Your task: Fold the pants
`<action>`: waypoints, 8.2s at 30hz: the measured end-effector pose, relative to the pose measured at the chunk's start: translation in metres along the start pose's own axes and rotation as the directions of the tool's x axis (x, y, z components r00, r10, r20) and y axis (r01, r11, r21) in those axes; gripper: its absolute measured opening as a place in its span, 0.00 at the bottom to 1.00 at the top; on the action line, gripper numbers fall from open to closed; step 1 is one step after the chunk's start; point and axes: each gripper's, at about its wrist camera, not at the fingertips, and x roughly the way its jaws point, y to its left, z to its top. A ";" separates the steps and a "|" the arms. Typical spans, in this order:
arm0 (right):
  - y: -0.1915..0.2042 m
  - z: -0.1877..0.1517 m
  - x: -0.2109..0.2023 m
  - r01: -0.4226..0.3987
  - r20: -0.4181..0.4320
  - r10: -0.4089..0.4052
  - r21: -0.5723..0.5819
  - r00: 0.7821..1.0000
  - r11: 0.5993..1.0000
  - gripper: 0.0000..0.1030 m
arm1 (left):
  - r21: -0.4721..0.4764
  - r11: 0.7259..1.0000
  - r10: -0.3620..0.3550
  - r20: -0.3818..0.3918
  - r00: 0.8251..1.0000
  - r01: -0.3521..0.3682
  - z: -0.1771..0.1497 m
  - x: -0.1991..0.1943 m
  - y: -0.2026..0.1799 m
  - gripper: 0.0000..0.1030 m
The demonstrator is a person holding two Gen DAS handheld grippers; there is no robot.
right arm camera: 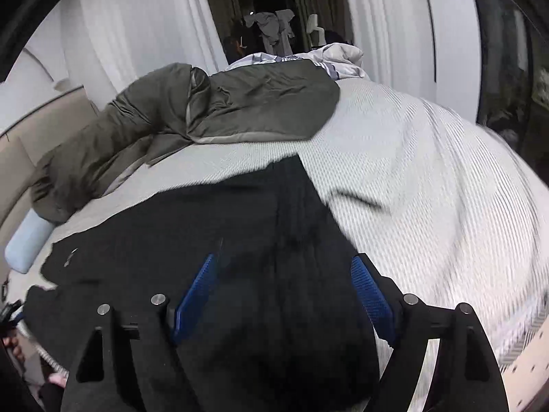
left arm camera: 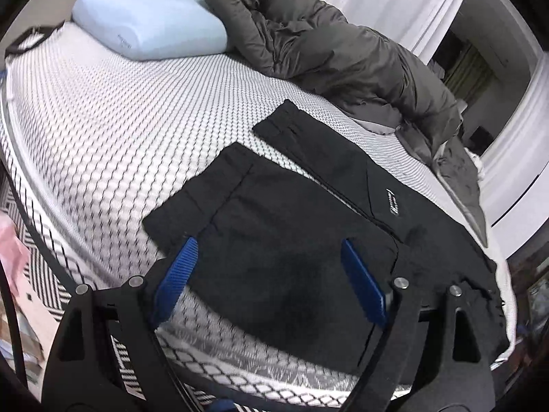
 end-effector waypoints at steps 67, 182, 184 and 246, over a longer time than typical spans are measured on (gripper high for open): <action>0.070 0.150 0.166 0.191 0.051 -0.202 0.171 0.978 0.967 0.73 | 0.058 0.993 0.108 -0.111 0.988 -0.102 0.232 0.227 -0.126 0.76; 0.020 0.043 0.038 -0.109 -0.120 0.119 0.085 0.986 0.990 0.84 | 0.638 0.567 -0.235 -0.481 0.845 0.521 -0.186 0.091 -0.419 0.83; 0.020 0.058 0.066 -0.084 -0.174 0.093 0.058 0.980 0.995 0.84 | 0.659 0.545 -0.223 -0.483 0.847 0.519 -0.195 0.091 -0.425 0.84; 0.193 -0.073 0.081 -0.113 -0.128 0.063 -0.434 0.990 0.894 0.85 | 0.736 0.470 -0.210 -0.443 0.872 0.487 -0.161 0.116 -0.445 0.96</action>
